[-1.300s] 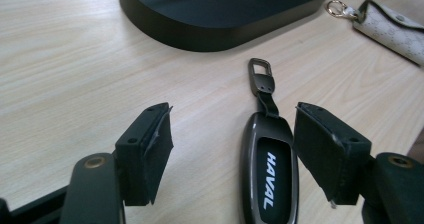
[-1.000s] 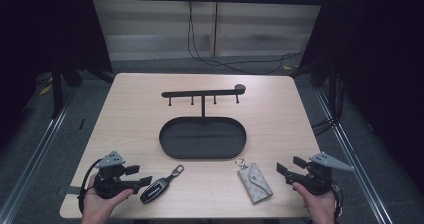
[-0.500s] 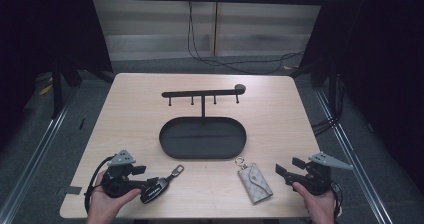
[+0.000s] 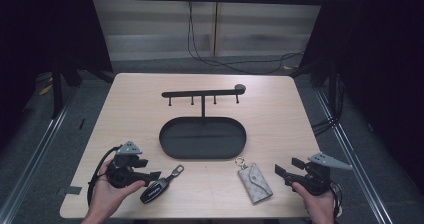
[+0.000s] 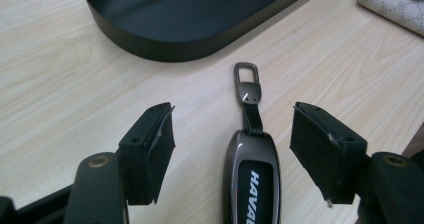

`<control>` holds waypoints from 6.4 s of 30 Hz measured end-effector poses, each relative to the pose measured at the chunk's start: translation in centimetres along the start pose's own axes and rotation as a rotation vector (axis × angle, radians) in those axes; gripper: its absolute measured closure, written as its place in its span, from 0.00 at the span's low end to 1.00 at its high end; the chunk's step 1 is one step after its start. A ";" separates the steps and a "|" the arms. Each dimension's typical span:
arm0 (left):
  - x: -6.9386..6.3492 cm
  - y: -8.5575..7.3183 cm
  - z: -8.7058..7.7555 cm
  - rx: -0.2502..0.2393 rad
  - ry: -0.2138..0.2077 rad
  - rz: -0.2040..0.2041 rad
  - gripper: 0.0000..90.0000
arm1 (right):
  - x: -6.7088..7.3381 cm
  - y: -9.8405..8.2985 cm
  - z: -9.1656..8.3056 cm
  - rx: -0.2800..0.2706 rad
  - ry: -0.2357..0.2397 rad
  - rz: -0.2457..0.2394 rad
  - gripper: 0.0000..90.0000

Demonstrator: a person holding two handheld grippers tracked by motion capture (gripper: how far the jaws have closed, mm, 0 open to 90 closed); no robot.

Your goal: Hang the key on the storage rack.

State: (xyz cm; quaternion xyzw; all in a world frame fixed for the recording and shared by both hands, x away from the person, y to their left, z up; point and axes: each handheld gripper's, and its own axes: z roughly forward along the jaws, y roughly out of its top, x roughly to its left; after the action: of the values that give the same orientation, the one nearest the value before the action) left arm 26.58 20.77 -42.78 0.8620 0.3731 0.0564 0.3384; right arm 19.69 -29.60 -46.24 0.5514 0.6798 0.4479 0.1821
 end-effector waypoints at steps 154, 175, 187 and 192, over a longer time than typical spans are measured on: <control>-2.0 11.6 1.5 0.458 -0.012 0.215 0.78 | 0.2 -0.2 0.6 0.059 -0.031 -0.019 0.23; -1.1 13.7 -0.6 0.471 -0.025 0.171 0.79 | 0.1 -0.2 0.7 0.059 -0.036 -0.019 0.23; -0.9 15.6 -2.1 0.462 -0.027 0.166 0.79 | 0.3 -0.2 0.7 0.066 -0.031 -0.028 0.23; -0.2 16.1 -2.1 0.459 -0.022 0.166 0.79 | 0.2 -0.2 0.7 0.064 -0.029 -0.025 0.22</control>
State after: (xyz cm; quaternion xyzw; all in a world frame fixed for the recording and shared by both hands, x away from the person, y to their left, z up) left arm 35.40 13.82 -31.09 0.9446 0.3002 -0.0116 0.1319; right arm 20.05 -29.11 -46.72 0.5549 0.6978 0.4157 0.1798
